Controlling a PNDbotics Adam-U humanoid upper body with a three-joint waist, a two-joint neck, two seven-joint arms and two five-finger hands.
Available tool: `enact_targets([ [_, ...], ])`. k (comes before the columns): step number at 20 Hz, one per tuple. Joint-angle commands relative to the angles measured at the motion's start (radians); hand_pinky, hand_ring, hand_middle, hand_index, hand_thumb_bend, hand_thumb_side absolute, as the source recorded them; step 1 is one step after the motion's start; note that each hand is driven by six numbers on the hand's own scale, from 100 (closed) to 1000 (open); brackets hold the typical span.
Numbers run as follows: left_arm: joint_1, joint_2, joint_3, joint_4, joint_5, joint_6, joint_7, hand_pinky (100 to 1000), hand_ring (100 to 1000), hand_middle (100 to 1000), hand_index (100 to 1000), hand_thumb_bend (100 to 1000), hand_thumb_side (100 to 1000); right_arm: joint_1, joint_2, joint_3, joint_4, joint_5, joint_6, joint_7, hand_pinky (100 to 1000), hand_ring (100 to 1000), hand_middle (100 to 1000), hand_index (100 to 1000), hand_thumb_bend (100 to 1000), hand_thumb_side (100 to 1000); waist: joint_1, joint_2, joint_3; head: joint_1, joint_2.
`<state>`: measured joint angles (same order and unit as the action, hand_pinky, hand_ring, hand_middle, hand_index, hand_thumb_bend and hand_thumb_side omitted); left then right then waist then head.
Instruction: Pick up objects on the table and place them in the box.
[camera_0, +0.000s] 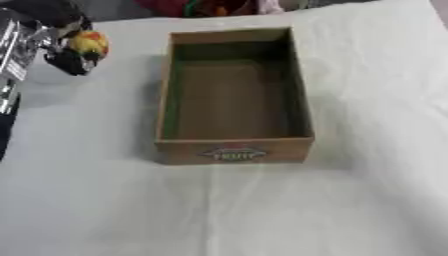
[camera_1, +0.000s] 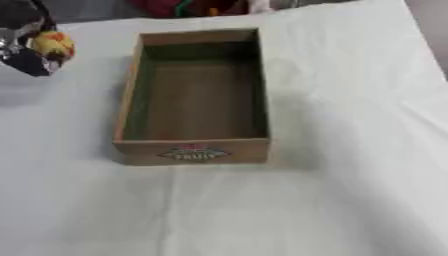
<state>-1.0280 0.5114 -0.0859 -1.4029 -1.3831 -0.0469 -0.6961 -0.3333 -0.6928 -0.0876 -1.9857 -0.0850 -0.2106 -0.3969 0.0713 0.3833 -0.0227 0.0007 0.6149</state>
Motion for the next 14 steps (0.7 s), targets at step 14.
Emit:
enact_targets([
  [14, -0.087, -0.253, -0.161, -0.16, 0.023, 0.064, 0.31, 291, 459, 497, 623, 100, 353, -0.037, -0.026, -0.008, -0.014, -0.034, -0.01, 0.01, 622, 638, 739, 842, 100, 865, -0.009, -0.032, -0.015, -0.003, 0.004],
])
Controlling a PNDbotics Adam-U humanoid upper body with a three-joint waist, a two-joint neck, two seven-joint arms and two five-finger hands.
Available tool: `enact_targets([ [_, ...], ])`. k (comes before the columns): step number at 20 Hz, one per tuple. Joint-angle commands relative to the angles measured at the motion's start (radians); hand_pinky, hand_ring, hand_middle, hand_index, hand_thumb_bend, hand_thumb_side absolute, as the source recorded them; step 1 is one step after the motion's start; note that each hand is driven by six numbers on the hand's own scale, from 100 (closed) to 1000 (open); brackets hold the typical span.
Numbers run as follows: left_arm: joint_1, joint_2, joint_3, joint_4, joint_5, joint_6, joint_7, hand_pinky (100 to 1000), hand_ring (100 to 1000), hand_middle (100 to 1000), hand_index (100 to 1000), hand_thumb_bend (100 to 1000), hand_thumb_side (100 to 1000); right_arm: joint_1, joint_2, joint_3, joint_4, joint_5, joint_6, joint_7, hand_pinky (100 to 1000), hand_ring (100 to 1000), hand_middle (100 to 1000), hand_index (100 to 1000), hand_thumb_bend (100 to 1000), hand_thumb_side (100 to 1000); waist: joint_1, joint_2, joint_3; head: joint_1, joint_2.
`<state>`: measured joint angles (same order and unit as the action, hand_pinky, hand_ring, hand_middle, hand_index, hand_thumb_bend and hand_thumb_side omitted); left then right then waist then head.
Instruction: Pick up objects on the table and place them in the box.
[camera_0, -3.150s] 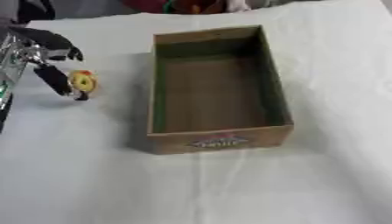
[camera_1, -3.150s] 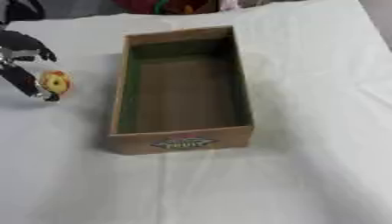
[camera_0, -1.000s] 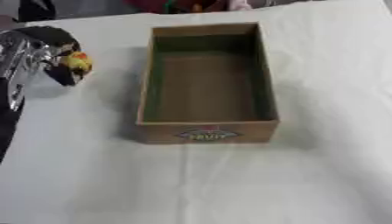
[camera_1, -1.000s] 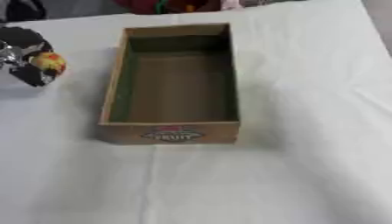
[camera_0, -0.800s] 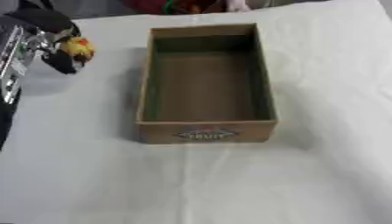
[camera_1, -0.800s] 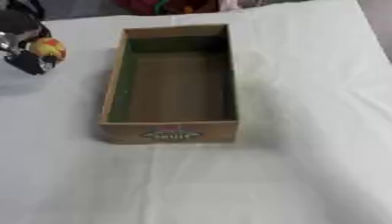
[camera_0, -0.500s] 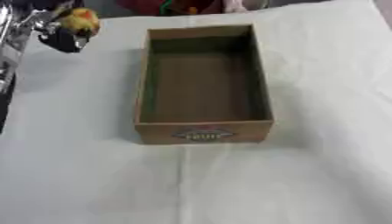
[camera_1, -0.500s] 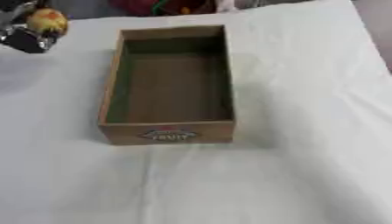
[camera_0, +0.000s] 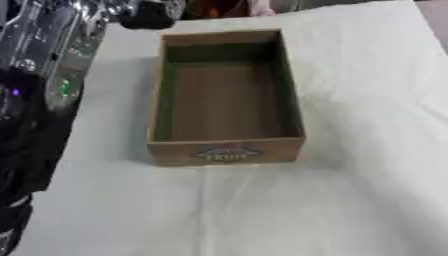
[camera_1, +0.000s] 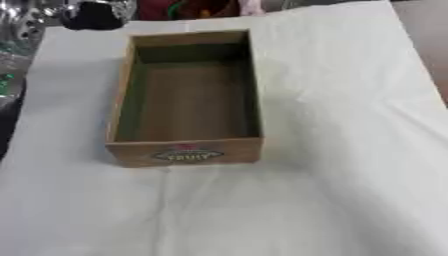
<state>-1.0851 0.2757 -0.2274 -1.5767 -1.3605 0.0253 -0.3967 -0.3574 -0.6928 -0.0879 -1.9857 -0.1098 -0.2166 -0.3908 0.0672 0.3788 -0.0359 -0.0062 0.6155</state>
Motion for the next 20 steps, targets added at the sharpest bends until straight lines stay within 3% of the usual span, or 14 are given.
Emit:
enact_targets([
  [1, -0.031, -0.027, -0.031, 0.026, 0.002, -0.016, 0.008, 291, 458, 497, 622, 100, 348, -0.014, -0.026, -0.007, -0.014, -0.01, -0.004, 0.004, 622, 638, 739, 842, 100, 865, -0.005, -0.027, -0.001, 0.005, 0.004],
  [13, -0.03, -0.084, -0.077, 0.24, 0.142, -0.016, -0.108, 325, 493, 524, 640, 100, 329, -0.023, -0.025, -0.003, -0.014, -0.014, -0.002, 0.009, 622, 638, 739, 842, 100, 864, 0.001, -0.023, -0.007, 0.008, 0.001],
  [20, -0.038, -0.093, -0.094, 0.345, 0.157, -0.075, -0.242, 424, 599, 646, 736, 100, 331, -0.024, -0.031, -0.006, -0.014, -0.012, -0.004, 0.005, 621, 638, 740, 841, 100, 862, 0.003, -0.022, -0.007, 0.003, 0.001],
])
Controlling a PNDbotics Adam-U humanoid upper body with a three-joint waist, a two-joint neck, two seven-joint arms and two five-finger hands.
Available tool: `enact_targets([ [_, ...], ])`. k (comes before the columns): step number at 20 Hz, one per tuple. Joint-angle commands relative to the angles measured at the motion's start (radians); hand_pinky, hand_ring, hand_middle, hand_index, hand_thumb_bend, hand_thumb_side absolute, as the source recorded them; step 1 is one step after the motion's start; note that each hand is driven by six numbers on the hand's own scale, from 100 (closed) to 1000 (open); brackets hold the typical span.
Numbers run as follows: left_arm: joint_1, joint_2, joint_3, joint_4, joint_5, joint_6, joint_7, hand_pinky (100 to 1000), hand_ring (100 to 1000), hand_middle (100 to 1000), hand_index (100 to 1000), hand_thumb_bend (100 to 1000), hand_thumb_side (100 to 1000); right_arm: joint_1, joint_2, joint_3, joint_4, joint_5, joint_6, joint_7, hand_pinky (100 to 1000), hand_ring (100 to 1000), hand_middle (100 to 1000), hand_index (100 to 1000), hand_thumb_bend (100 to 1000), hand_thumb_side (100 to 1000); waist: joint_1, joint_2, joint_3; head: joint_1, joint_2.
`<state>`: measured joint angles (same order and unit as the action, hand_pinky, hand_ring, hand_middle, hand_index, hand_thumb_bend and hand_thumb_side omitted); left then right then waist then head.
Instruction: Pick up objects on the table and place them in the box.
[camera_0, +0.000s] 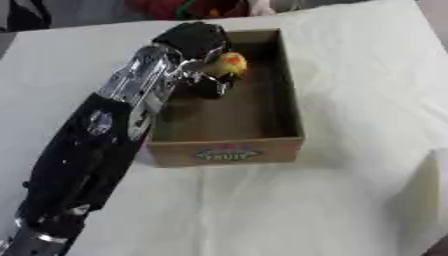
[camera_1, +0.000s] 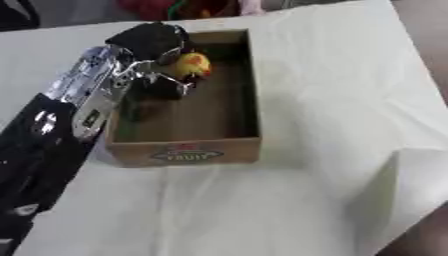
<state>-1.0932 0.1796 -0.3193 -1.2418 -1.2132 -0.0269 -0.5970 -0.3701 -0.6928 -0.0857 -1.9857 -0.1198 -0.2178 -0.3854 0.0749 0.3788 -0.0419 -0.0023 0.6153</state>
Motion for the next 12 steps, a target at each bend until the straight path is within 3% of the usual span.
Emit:
enact_targets([
  [1, -0.031, 0.003, -0.002, 0.016, 0.009, -0.036, -0.059, 452, 625, 672, 752, 100, 338, -0.011, -0.031, -0.008, -0.014, -0.002, -0.002, -0.001, 621, 638, 740, 841, 100, 862, -0.004, -0.022, -0.001, -0.001, 0.001],
  [8, -0.034, 0.003, 0.015, 0.044, -0.04, -0.071, -0.15, 578, 776, 796, 876, 110, 428, -0.009, -0.029, -0.008, -0.014, 0.0, -0.001, -0.001, 621, 638, 739, 840, 100, 861, -0.003, -0.023, -0.007, 0.003, 0.001],
  [11, -0.034, 0.004, 0.019, 0.048, -0.082, -0.066, -0.16, 594, 790, 787, 901, 315, 516, -0.009, -0.029, -0.009, -0.014, 0.0, -0.001, -0.001, 621, 638, 737, 839, 100, 864, -0.003, -0.024, -0.008, 0.005, 0.001],
  [12, -0.034, 0.003, 0.021, 0.047, -0.093, -0.066, -0.162, 602, 797, 803, 914, 425, 568, -0.009, -0.029, -0.009, -0.014, 0.0, -0.001, -0.001, 621, 638, 737, 840, 100, 860, -0.003, -0.025, -0.009, 0.005, 0.001],
])
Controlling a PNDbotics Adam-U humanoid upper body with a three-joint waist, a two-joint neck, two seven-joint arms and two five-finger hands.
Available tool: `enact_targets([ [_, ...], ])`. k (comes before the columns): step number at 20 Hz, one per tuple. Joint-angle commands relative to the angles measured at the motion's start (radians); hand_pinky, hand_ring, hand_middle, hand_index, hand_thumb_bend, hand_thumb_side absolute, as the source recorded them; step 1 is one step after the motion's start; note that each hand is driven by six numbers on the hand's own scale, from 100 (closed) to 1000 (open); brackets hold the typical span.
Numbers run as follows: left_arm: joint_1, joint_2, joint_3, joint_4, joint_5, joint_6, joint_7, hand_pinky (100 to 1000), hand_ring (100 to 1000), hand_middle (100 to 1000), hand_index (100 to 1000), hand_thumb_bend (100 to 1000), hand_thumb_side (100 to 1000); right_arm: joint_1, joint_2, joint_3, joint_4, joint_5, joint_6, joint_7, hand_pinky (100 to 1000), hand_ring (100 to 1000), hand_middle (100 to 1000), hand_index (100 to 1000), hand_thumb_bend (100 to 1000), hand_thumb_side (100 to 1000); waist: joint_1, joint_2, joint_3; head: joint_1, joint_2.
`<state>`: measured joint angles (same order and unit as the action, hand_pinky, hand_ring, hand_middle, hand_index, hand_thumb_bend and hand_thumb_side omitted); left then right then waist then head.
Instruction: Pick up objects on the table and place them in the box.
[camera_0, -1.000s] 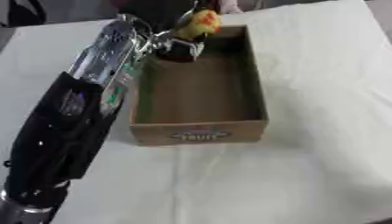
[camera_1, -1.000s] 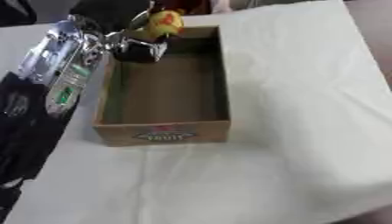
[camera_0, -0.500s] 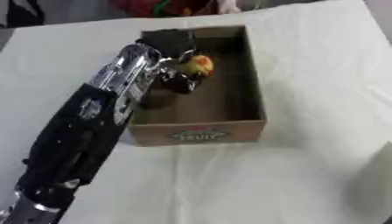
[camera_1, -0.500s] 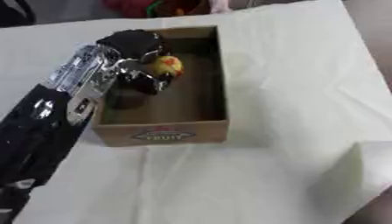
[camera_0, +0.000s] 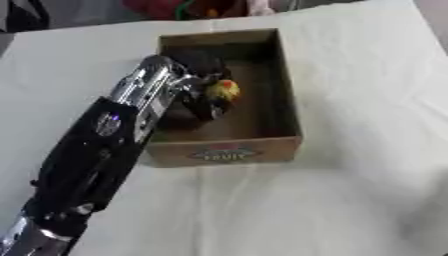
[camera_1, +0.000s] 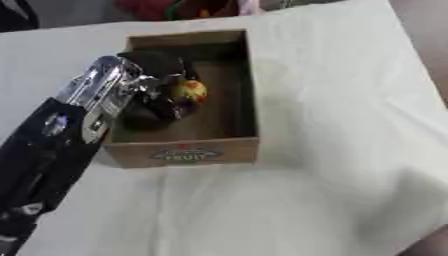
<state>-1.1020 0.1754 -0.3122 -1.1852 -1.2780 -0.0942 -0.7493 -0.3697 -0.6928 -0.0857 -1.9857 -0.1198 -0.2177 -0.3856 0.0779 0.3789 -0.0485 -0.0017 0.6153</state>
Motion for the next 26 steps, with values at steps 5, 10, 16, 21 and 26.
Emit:
enact_targets([
  [5, -0.022, 0.013, 0.024, -0.044, -0.088, 0.011, 0.016, 626, 822, 832, 931, 718, 747, -0.007, -0.028, -0.01, -0.014, -0.003, -0.001, -0.004, 621, 638, 737, 840, 100, 861, -0.007, -0.028, -0.002, 0.006, 0.003],
  [10, -0.002, 0.033, 0.05, -0.164, -0.123, 0.044, 0.118, 597, 792, 800, 881, 589, 777, -0.003, -0.029, -0.014, -0.014, -0.003, -0.001, -0.007, 621, 637, 737, 840, 100, 859, -0.008, -0.03, 0.004, 0.003, 0.005],
  [16, 0.04, 0.061, 0.122, -0.377, -0.025, 0.174, 0.395, 479, 639, 657, 776, 229, 575, 0.005, -0.03, -0.021, -0.014, 0.0, -0.005, -0.016, 620, 638, 737, 839, 100, 858, -0.012, -0.033, 0.017, -0.006, 0.01],
  [21, 0.082, 0.095, 0.194, -0.494, 0.358, 0.298, 0.701, 363, 503, 539, 690, 100, 464, 0.01, -0.033, -0.025, -0.014, 0.002, -0.008, -0.021, 620, 637, 737, 838, 100, 859, -0.017, -0.035, 0.03, -0.017, 0.015],
  [26, 0.124, 0.158, 0.249, -0.607, 0.614, 0.33, 0.93, 294, 452, 510, 663, 100, 430, 0.018, -0.038, -0.031, -0.014, 0.005, -0.015, -0.034, 620, 635, 737, 838, 100, 855, -0.021, -0.037, 0.042, -0.036, 0.021],
])
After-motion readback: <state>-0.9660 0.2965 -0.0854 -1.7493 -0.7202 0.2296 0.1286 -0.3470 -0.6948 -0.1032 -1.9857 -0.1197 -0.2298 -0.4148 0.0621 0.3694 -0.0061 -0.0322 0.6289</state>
